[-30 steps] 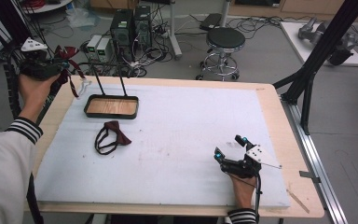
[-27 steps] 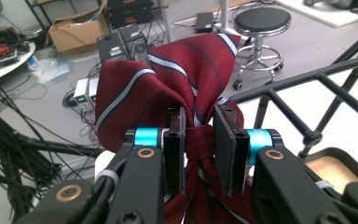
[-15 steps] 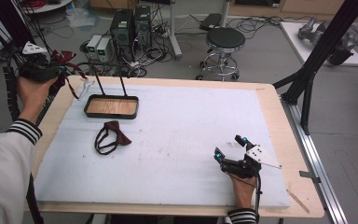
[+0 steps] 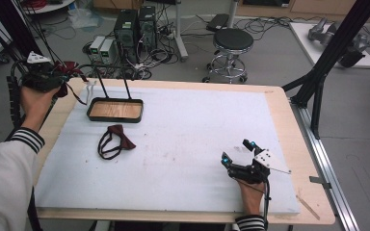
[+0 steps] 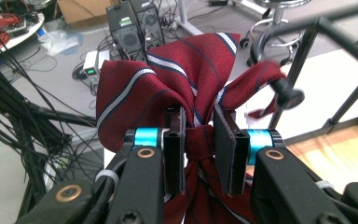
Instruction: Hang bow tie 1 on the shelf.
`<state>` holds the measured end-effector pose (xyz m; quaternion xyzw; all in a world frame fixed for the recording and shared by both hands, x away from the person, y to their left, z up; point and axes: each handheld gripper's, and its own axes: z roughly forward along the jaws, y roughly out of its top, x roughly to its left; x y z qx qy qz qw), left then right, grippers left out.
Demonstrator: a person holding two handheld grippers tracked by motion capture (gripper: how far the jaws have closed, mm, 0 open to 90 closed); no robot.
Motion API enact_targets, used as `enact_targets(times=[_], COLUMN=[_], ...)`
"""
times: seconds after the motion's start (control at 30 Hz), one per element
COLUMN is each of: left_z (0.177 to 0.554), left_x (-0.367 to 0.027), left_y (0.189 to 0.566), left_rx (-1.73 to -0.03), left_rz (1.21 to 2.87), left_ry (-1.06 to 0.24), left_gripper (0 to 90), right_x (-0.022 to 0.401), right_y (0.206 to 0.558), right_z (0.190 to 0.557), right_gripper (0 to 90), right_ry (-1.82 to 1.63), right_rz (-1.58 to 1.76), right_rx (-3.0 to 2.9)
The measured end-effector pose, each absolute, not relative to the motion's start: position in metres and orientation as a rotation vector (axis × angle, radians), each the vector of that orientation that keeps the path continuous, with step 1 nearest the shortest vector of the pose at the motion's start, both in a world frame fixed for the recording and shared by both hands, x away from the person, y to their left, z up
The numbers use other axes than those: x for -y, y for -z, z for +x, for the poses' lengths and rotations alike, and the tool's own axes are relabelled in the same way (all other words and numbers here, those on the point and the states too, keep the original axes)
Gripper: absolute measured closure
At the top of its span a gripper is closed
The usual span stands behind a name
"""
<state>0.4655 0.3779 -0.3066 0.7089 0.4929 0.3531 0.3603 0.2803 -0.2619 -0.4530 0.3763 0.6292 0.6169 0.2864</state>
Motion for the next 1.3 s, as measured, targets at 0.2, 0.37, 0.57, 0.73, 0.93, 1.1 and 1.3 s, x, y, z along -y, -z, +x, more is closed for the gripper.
enact_targets(times=[0.2, 0.37, 0.57, 0.73, 0.93, 1.1, 1.3], left_z=[0.464, 0.461, 0.46, 0.459, 0.457, 0.451, 0.432], left_x=[-0.379, -0.378, -0.377, -0.377, -0.38, -0.381, -0.383], left_y=[0.319, 0.329, 0.334, 0.333, 0.333, 0.332, 0.328], left_rx=[-1.293, -1.301, -1.303, -1.302, -1.282, -1.245, -1.148], left_rz=[1.822, 1.829, 1.838, 1.834, 1.833, 1.822, 1.756], left_ry=[-0.888, -0.872, -0.86, -0.854, -0.826, -0.853, -0.806], left_gripper=[74.4, 74.4, 74.3, 73.7, 51.6, 23.7, 16.9], right_x=[0.262, 0.262, 0.262, 0.262, 0.262, 0.262, 0.262], right_y=[0.453, 0.453, 0.453, 0.453, 0.453, 0.453, 0.453], right_z=[0.28, 0.28, 0.28, 0.28, 0.28, 0.28, 0.28], right_gripper=[3.0, 3.0, 3.0, 3.0, 3.0, 3.0, 3.0], right_ry=[-1.646, -1.65, -1.65, -1.65, -1.651, -1.65, -1.653], right_rz=[1.007, 1.009, 1.01, 1.014, 1.014, 1.014, 1.017], right_rx=[-1.681, -1.681, -1.681, -1.68, -1.68, -1.68, -1.677])
